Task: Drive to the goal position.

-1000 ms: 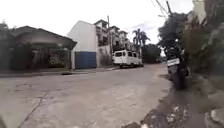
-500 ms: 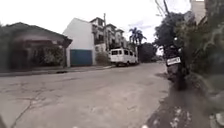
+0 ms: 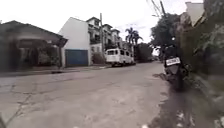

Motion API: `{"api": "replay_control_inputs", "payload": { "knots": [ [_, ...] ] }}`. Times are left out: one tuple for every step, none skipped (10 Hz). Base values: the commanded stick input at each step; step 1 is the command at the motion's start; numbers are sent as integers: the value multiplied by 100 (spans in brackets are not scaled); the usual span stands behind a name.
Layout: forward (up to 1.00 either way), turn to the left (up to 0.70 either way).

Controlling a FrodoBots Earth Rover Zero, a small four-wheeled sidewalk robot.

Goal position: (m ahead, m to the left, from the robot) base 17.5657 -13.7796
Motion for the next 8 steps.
{"api": "replay_control_inputs", "payload": {
  "knots": [
    [39,31],
    [37,43],
    [22,35],
    [18,33],
    [3,70],
    [1,70],
    [0,70],
    [0,70]
  ]
}}
